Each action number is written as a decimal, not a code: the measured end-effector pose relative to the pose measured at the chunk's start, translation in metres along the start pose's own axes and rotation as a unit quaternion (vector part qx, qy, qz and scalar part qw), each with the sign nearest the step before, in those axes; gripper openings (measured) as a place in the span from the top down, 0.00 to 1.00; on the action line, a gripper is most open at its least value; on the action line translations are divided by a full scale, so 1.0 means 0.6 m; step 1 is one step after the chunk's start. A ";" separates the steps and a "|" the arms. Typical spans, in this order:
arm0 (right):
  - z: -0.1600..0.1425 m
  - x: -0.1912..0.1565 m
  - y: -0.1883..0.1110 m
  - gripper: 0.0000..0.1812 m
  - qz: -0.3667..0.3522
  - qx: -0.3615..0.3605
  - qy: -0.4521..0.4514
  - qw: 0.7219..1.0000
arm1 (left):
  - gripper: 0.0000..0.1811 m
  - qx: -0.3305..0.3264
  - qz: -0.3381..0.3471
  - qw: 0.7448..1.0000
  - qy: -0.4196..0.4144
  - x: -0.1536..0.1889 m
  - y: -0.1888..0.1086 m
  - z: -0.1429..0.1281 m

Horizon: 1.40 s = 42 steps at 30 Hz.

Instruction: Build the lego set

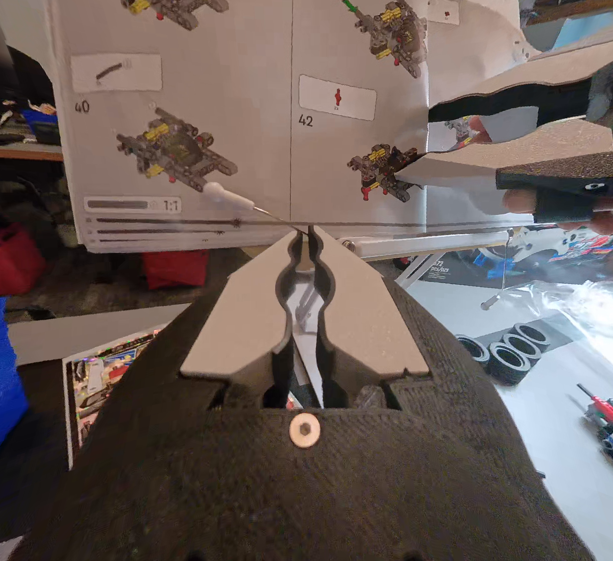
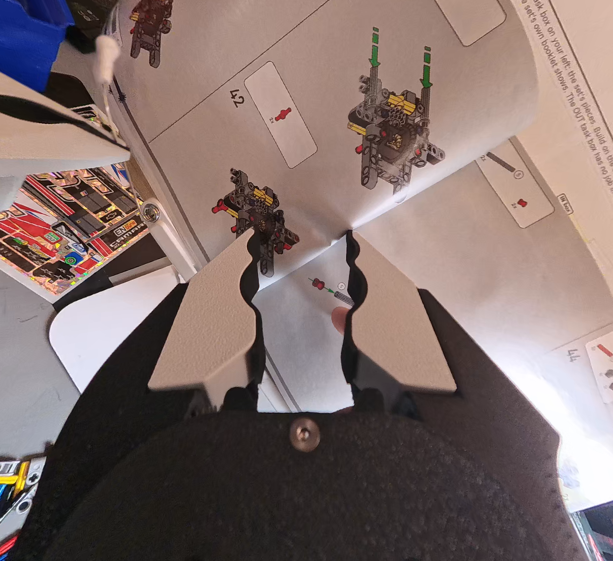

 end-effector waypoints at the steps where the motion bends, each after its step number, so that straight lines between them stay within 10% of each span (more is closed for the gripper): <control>1: 0.000 0.000 0.000 0.72 0.000 0.000 -0.001 1.000 | 1.00 -0.005 -0.002 1.000 0.025 0.002 0.004 0.005; 16: -0.008 -0.015 -0.074 0.69 -0.017 0.067 0.100 0.993 | 0.88 -0.009 -0.048 0.997 0.054 0.030 -0.023 0.039; 21: -0.139 -0.042 -0.201 0.78 -0.082 0.075 0.157 0.981 | 0.88 -0.023 -0.120 0.978 0.168 0.103 -0.043 0.048; 25: -0.252 -0.038 -0.207 0.78 -0.076 0.005 0.248 0.966 | 0.94 -0.082 -0.180 0.965 0.172 0.183 0.003 0.050; 33: -0.262 -0.063 -0.101 0.85 -0.068 -0.053 0.134 0.987 | 1.00 -0.177 -0.146 0.937 0.263 0.268 0.137 0.014; 34: -0.265 -0.059 -0.099 0.98 -0.092 -0.072 0.105 0.988 | 1.00 -0.190 -0.137 0.932 0.276 0.267 0.146 0.008; 42: -0.254 -0.027 -0.137 1.00 -0.162 -0.150 -0.248 0.943 | 1.00 -0.227 -0.124 0.932 0.253 0.263 0.171 0.003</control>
Point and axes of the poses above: each gripper's, where its closed fingertips meet, y out along the fingers, z out of its top, x = y × z across the jaws, the point moved 9 cm from there along -y, back along the fingers, and after that the axes turned 5 degrees about x, right-handed, at the moved point
